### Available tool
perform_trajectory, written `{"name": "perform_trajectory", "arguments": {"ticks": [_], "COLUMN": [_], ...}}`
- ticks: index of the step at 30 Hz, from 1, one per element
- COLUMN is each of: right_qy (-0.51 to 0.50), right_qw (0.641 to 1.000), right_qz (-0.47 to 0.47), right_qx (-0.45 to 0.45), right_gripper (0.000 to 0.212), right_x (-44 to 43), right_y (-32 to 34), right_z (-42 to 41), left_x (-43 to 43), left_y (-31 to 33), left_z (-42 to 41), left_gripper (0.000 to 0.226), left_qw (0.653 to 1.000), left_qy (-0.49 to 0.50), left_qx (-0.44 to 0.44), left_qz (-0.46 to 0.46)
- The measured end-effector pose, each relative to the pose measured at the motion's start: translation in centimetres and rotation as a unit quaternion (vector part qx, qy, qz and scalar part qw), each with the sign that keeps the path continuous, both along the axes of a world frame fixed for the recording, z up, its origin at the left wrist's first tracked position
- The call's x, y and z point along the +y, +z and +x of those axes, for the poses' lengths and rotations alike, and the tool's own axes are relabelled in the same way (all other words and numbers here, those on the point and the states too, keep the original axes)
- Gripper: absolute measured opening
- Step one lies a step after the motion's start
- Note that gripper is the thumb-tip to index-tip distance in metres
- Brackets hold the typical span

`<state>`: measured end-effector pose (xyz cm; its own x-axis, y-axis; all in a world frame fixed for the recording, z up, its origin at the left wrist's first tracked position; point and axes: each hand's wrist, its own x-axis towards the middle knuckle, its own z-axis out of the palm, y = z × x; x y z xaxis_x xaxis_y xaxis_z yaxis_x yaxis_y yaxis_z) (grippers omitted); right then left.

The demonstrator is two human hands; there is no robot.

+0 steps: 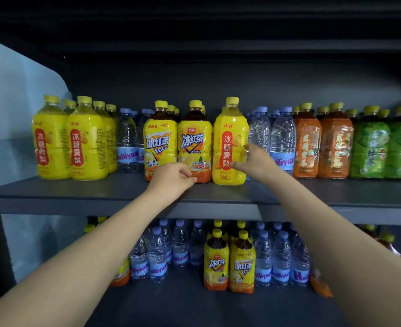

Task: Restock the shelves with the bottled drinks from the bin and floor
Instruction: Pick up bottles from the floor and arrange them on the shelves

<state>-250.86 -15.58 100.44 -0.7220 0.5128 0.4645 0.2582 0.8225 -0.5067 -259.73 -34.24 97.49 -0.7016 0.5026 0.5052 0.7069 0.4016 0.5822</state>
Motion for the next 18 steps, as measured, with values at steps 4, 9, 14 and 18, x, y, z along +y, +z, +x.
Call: {"name": "perform_trajectory", "arguments": {"ticks": [4, 9, 14, 18], "right_qy": [0.023, 0.082, 0.134, 0.184], "right_qw": [0.999, 0.992, 0.985, 0.973], "right_qz": [0.019, 0.024, 0.051, 0.097], "right_qx": [-0.023, -0.098, -0.098, -0.102], "right_gripper": [0.073, 0.077, 0.061, 0.065], "right_x": [-2.0, -4.5, -6.6, -7.9], "right_y": [-0.3, -0.7, -1.9, -3.3], "right_z": [1.6, 3.5, 5.5, 6.7], "left_x": [-2.4, -5.5, -8.7, -10.9], "left_y": [0.0, 0.0, -1.1, -3.0], "left_z": [1.3, 3.4, 6.4, 9.6], "left_gripper": [0.02, 0.025, 0.026, 0.025], "left_qw": [0.998, 0.985, 0.974, 0.966], "left_qy": [0.036, 0.08, 0.125, 0.179], "left_qx": [0.036, 0.095, 0.101, 0.087], "left_qz": [-0.026, -0.118, -0.156, -0.163]}}
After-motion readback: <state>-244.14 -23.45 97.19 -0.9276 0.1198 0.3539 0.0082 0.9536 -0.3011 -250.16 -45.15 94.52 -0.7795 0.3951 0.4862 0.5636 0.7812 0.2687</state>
